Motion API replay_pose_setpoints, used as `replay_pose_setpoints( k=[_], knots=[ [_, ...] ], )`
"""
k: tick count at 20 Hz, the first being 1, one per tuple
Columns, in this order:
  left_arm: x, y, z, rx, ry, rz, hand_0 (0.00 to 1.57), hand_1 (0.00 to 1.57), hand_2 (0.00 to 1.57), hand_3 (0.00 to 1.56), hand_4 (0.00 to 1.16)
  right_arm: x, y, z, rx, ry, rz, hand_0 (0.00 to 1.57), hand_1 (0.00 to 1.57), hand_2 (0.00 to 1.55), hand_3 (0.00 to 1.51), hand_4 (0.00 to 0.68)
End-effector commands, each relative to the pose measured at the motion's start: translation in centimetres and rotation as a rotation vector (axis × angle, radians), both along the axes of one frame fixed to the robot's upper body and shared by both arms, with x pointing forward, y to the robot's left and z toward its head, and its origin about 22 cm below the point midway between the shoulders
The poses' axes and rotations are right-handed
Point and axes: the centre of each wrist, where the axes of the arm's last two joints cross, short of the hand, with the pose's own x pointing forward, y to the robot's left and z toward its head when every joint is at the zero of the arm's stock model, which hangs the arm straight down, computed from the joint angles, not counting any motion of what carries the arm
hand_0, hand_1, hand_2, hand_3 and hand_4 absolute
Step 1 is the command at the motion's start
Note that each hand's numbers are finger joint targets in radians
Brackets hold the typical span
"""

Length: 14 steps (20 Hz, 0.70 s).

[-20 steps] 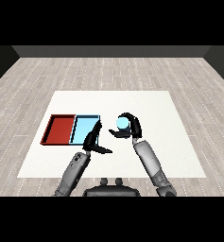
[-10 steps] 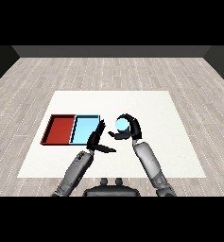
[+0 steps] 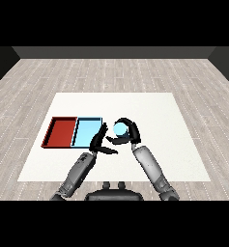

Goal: Pick the blue can and put it in the blue box

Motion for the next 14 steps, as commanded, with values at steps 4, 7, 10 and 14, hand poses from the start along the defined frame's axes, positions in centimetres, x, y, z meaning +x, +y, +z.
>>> replay_pose_setpoints(
  k=[4, 7, 10, 14],
  knots=[
    [-1.6, -0.7, 0.1, -0.015, 0.007, -0.009, 0.0, 0.0, 0.0, 0.0, 0.0, 0.0, 1.4, 0.3, 0.007, -0.027, 0.054, 1.48, 1.48, 1.47, 1.41, 0.61],
    [-0.4, -1.5, -1.0, -0.011, -0.004, 0.007, 0.0, 0.0, 0.0, 0.0, 0.0, -0.8, 3.1, 0.0, 0.022, -0.007, 0.047, 1.46, 1.46, 1.45, 1.4, 0.605],
    [0.6, -2.2, -0.7, -0.006, -0.011, 0.002, 0.0, 0.0, 0.0, 0.0, 0.0, -1.1, 4.0, 0.6, 0.057, 0.012, 0.057, 1.46, 1.46, 1.45, 1.39, 0.628],
    [-0.3, -2.5, 0.3, -0.021, -0.004, -0.022, 0.0, 0.0, 0.0, 0.0, 0.0, -1.7, 2.5, -0.3, 0.104, 0.03, 0.052, 1.45, 1.45, 1.45, 1.38, 0.602]
  ],
)
